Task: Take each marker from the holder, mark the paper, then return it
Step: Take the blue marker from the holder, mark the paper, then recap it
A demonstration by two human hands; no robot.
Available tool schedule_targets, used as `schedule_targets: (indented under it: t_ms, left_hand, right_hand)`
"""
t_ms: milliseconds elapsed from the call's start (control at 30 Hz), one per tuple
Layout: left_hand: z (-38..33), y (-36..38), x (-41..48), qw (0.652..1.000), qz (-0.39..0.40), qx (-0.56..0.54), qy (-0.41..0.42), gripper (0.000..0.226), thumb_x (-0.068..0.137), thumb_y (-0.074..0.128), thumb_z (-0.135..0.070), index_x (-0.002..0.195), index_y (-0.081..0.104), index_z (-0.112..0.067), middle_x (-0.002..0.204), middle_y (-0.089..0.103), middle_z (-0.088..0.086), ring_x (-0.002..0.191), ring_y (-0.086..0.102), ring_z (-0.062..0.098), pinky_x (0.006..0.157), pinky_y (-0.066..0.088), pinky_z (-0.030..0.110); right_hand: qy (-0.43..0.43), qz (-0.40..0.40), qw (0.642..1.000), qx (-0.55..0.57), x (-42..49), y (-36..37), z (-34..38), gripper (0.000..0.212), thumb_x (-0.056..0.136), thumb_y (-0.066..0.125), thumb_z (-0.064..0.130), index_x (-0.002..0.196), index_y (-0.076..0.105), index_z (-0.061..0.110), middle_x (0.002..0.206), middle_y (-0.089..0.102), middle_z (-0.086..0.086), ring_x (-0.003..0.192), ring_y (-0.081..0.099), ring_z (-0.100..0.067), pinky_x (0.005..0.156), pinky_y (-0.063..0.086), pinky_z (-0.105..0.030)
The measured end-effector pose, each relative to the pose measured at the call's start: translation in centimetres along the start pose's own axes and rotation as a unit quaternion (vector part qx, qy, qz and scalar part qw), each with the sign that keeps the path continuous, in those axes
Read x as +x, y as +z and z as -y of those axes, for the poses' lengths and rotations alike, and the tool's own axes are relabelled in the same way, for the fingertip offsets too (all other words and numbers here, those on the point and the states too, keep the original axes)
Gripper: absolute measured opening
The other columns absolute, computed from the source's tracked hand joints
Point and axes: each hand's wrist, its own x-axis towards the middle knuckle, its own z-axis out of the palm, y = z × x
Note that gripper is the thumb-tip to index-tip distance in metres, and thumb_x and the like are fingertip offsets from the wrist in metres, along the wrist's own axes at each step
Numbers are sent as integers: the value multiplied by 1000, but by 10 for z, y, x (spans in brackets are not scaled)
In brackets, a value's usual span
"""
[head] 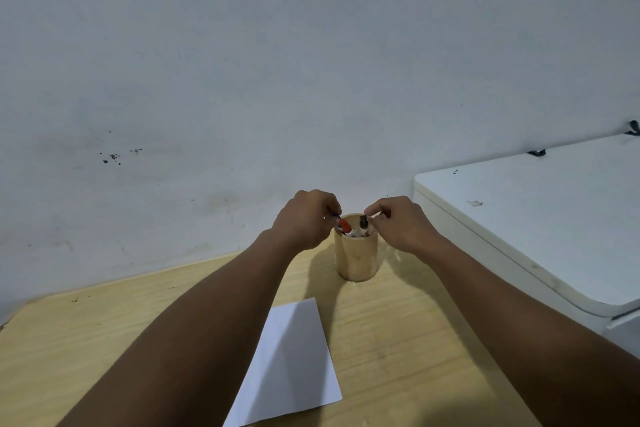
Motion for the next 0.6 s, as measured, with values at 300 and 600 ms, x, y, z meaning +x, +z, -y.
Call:
schedule_targets:
  t_ms: [300, 600]
  left_hand:
    - [3, -75, -24, 988, -117, -88, -46, 12, 95, 67, -25, 91, 73, -15, 81, 73, -4, 82, 72, 21, 72, 59, 37]
    - [41, -150, -101, 936, -138, -298, -130, 21, 99, 63, -21, 101, 71, -2, 95, 77, 14, 74, 73, 20, 68, 59, 33]
  right_hand:
    - [-98, -55, 992, 62, -10, -2, 54, 24, 91, 64, 19, 112, 76, 23, 112, 72, 5, 89, 62, -9, 81, 49, -26]
    - [-154, 142, 959, 191, -40, 34, 131, 18, 89, 75, 22, 105, 77, 15, 93, 80, -11, 79, 74, -19, 74, 54, -30]
